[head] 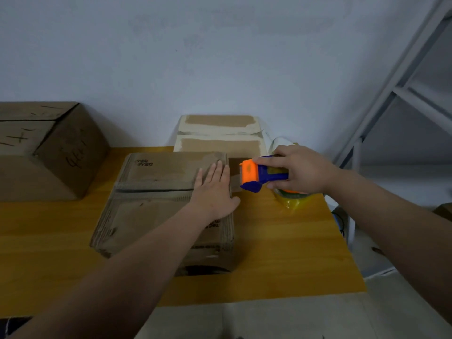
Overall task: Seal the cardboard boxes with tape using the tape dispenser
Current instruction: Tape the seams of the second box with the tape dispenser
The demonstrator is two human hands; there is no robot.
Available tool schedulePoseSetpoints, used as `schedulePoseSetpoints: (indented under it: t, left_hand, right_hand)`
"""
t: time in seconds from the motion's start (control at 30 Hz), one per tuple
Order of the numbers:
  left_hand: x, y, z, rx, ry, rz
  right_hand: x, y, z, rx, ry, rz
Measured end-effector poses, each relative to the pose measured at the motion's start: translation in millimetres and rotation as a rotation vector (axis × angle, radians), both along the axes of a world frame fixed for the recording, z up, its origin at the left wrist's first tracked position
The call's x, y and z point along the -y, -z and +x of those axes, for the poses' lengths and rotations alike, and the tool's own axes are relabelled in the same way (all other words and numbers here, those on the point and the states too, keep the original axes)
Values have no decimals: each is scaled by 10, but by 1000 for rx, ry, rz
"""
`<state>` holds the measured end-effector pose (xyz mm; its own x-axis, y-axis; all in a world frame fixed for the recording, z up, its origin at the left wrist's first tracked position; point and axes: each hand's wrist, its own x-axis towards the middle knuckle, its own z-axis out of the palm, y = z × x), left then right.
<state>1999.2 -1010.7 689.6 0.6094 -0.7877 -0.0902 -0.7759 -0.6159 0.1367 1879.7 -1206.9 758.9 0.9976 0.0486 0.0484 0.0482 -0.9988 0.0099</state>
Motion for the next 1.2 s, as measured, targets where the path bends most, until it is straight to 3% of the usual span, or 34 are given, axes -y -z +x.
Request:
schedulePoseSetpoints:
  t: [0.33, 0.47, 0.6, 0.87, 1.13, 1.2]
  left_hand:
    - [-99, 40, 136, 82, 0, 131]
    - [-25, 23, 136, 65, -46, 143]
    - [-13, 18, 128, 37, -60, 162]
    - [3, -6, 99, 20, -61, 142]
    - [39, -15, 56, 13, -71, 145]
    - [29, -15, 65, 14, -72, 144]
  right_hand:
    - [250, 101, -251, -29, 43, -25]
    - [225, 195, -218, -46, -32, -231]
    - [163, 213, -116, -96, -21, -310]
    - [-238, 317, 235, -391, 48, -222]
    - [-455, 318, 434, -504, 64, -7]
    - [-401, 341, 437, -515, 83, -38]
